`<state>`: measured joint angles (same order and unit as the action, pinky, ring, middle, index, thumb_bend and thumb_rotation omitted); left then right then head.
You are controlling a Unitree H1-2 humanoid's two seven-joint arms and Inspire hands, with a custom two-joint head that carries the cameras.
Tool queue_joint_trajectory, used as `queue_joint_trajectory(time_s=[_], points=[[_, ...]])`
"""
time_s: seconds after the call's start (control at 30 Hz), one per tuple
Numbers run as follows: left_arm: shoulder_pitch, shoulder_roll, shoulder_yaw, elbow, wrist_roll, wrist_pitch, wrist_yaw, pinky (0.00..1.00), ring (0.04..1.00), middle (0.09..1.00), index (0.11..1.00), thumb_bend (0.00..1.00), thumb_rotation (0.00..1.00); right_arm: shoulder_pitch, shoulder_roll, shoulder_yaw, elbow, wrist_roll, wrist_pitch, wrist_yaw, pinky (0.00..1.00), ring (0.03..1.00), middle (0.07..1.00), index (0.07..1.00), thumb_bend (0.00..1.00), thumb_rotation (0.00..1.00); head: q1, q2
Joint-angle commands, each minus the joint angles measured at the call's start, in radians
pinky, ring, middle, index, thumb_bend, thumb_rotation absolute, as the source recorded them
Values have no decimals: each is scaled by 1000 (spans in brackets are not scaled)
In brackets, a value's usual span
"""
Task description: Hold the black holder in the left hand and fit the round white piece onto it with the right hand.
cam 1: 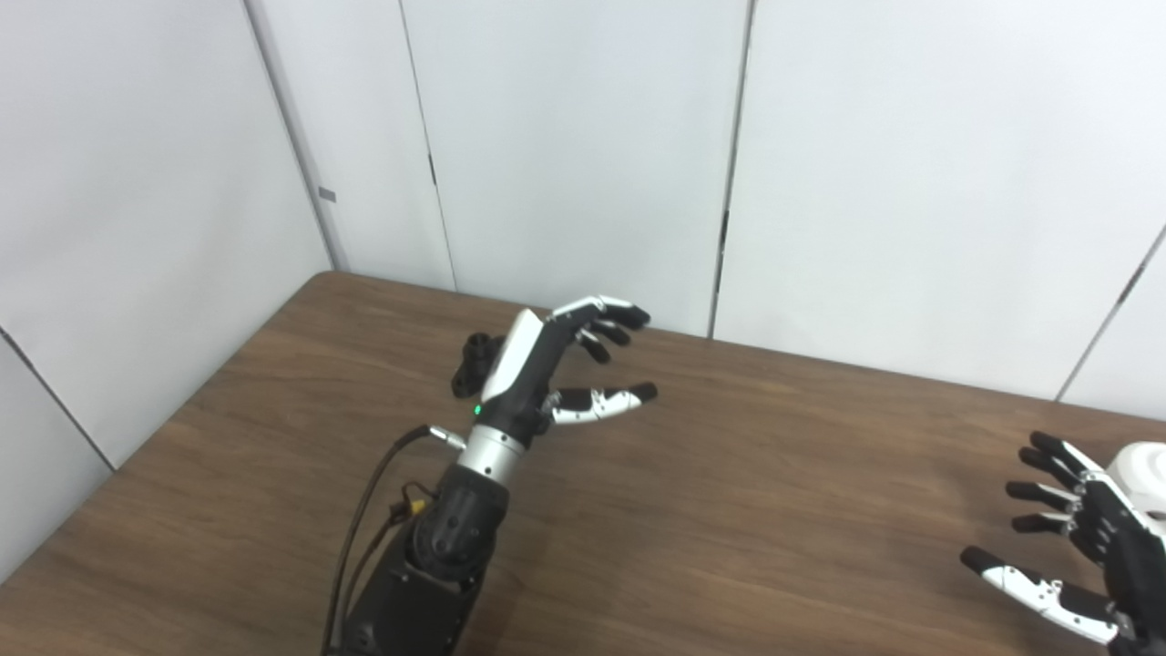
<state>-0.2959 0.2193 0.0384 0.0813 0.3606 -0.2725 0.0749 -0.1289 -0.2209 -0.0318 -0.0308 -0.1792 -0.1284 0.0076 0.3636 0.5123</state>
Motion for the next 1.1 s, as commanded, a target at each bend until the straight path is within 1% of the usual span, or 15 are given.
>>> queue_joint_trajectory(time_s=[0.0,0.07,0.13,0.23,0.3,0.37,0.47,0.57,0.7,0.77,0.8,0.9,0.97,1.03,1.07], points=[[-55,32,20,-33,14,-3,30,527,655,700,670,714,54,-35,-12,-7,-39,8,-14,3,572,720,830,844,551,0,-1,0],[-59,41,27,-37,30,7,35,538,669,704,670,720,64,-36,-14,-8,-38,10,-18,3,574,720,830,843,553,0,-2,-2],[-63,56,31,-42,69,20,45,555,692,714,681,714,121,-36,-17,-8,-36,8,-24,3,573,719,830,845,548,0,-2,-2],[-69,76,41,-53,87,37,50,593,719,721,683,717,150,-36,-21,-8,-46,11,-8,9,572,717,828,843,551,0,3,-1],[-76,95,50,-49,87,39,52,617,739,731,683,716,162,-35,-24,-7,-52,10,0,13,571,717,828,843,552,0,4,0],[-83,110,59,-37,102,37,68,642,758,745,681,727,168,-36,-23,-8,-54,14,-1,16,565,715,828,840,553,0,6,2],[-91,128,66,-13,145,39,103,637,758,755,675,738,178,-38,-21,-9,-52,17,-3,17,557,709,824,837,554,0,8,4],[-93,152,71,10,171,47,123,691,788,774,688,726,166,-37,-18,-8,-58,16,7,20,561,713,826,838,550,0,9,5],[-95,181,75,50,202,53,156,682,764,774,700,734,171,-38,-18,-9,-58,21,4,23,565,718,827,837,552,0,11,6],[-95,195,72,70,240,61,186,666,758,775,701,737,183,-40,-21,-9,-48,23,-9,25,563,719,829,837,553,0,11,6],[-95,200,71,76,255,78,191,659,758,777,703,740,200,-40,-22,-9,-46,24,-11,26,564,720,830,837,553,0,11,6],[-93,210,66,62,267,162,149,644,780,811,726,748,273,-38,-22,-10,-49,22,-6,27,567,721,831,839,554,0,14,8],[-94,215,60,46,287,220,132,638,783,819,730,763,285,-37,-23,-10,-51,22,-5,29,566,721,830,838,554,0,17,9],[-97,219,53,41,306,262,131,646,789,824,730,787,290,-37,-22,-10,-49,26,-9,31,565,723,833,840,550,0,17,10],[-100,218,52,41,317,289,135,660,799,828,734,803,309,-37,-21,-10,-49,29,-12,32,564,724,834,841,549,0,16,10]])
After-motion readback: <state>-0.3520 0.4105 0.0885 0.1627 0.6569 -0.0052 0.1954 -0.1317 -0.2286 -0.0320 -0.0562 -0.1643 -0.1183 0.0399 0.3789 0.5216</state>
